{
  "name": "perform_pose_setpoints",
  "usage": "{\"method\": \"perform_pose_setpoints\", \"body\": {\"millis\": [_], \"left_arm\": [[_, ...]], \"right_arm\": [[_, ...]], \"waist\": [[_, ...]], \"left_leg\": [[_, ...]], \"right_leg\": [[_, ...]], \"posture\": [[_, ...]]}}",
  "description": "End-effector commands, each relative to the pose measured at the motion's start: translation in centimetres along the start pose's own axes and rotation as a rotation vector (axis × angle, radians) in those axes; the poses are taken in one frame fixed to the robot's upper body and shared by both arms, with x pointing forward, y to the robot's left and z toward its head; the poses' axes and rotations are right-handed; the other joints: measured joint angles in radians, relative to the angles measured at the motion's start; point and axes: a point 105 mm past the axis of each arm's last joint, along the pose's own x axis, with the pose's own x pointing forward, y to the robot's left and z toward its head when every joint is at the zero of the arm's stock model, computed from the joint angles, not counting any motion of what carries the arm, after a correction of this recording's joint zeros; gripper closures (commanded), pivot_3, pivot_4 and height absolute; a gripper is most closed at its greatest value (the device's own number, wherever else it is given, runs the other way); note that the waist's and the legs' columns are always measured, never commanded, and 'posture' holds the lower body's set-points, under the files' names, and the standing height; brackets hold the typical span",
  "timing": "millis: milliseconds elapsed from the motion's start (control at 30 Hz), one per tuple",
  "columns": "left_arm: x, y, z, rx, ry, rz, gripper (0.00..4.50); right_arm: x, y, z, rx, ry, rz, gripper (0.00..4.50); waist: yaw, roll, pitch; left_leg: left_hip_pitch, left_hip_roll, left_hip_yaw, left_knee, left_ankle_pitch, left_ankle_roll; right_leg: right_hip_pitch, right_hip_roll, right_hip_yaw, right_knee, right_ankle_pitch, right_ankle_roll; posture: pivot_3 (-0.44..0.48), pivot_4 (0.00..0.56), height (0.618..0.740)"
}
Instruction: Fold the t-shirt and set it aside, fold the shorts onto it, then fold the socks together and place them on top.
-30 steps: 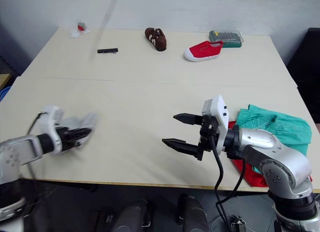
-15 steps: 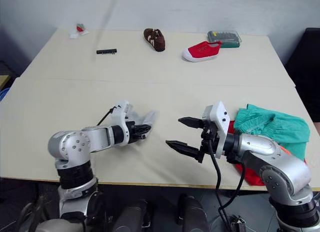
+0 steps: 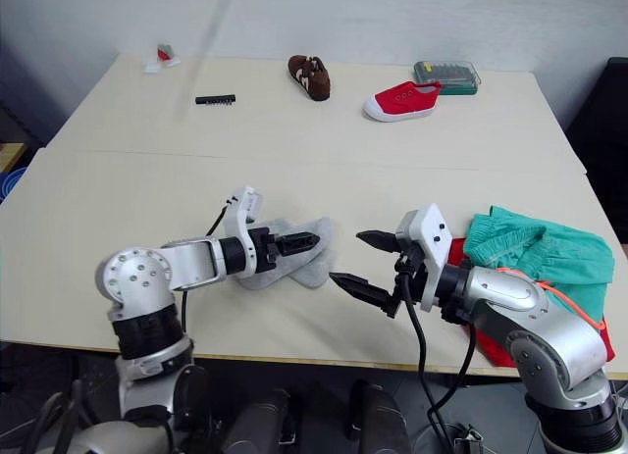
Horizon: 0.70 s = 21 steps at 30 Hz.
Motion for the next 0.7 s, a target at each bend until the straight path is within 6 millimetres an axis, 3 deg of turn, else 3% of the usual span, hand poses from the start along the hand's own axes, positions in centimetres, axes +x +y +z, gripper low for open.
{"method": "perform_pose_setpoints", "body": {"millis": [33,133,200,300,400,533,667,700], "left_arm": [[-2.2,-2.0,1.2,0.126,-0.006,-0.132,0.02],[-5.5,-1.3,1.4,0.34,0.033,-0.089,0.02],[-7.6,0.5,1.7,0.501,0.038,-0.016,0.02],[-8.9,2.1,0.6,0.699,0.105,0.001,0.02],[-9.3,3.0,-1.0,0.779,0.167,-0.037,0.02],[-8.8,4.0,-3.0,0.882,0.215,-0.058,0.02],[-8.3,4.7,-3.5,0.93,0.219,-0.03,0.02],[-8.2,5.0,-3.6,0.946,0.222,-0.019,0.2]], "right_arm": [[-0.3,0.3,1.1,-0.054,-0.034,-0.008,0.0],[-0.5,-0.3,0.9,-0.103,-0.009,-0.037,0.0],[-0.4,-1.2,0.8,-0.205,0.048,-0.045,0.0],[0.0,-2.1,0.5,-0.29,0.1,-0.021,0.0],[0.9,-3.0,0.1,-0.381,0.145,0.025,0.0],[3.7,-4.7,-0.9,-0.62,0.235,0.1,0.0],[5.8,-5.6,-2.1,-0.841,0.297,0.187,0.0],[6.6,-5.9,-2.0,-0.885,0.293,0.192,0.17]], "waist": [[-0.001,0.0,0.0],[-0.011,0.0,0.0],[-0.025,0.0,0.0],[-0.026,0.001,0.0],[-0.026,0.001,0.0],[-0.026,0.001,0.0],[-0.027,0.001,0.0],[-0.028,0.001,0.0]], "left_leg": [[0.0,0.0,0.0,0.0,0.0,0.0],[0.0,0.0,0.001,0.0,0.0,-0.001],[0.0,0.0,0.002,-0.001,0.0,-0.001],[0.004,0.0,0.01,-0.003,-0.001,-0.002],[0.004,0.002,0.013,-0.004,-0.002,-0.004],[-0.001,0.002,0.014,-0.004,-0.001,0.0],[-0.003,0.002,0.015,-0.003,-0.001,0.001],[-0.003,0.002,0.016,-0.003,-0.001,0.002]], "right_leg": [[0.0,0.0,0.0,0.001,0.0,0.0],[-0.001,0.0,0.0,0.003,0.0,0.0],[-0.002,0.001,0.002,0.004,-0.001,-0.001],[-0.005,0.001,0.006,0.002,-0.002,-0.003],[-0.006,0.001,0.007,0.0,-0.001,-0.004],[-0.011,0.001,0.009,0.0,0.0,-0.005],[-0.014,0.001,0.009,0.001,0.0,-0.005],[-0.014,0.001,0.009,0.001,0.0,-0.005]], "posture": [[0.0,0.15,0.74],[0.0,0.15,0.74],[0.0,0.15,0.74],[0.0,0.15,0.74],[0.0,0.15,0.74],[0.0,0.15,0.74],[0.0,0.15,0.74],[0.0,0.15,0.74]]}}
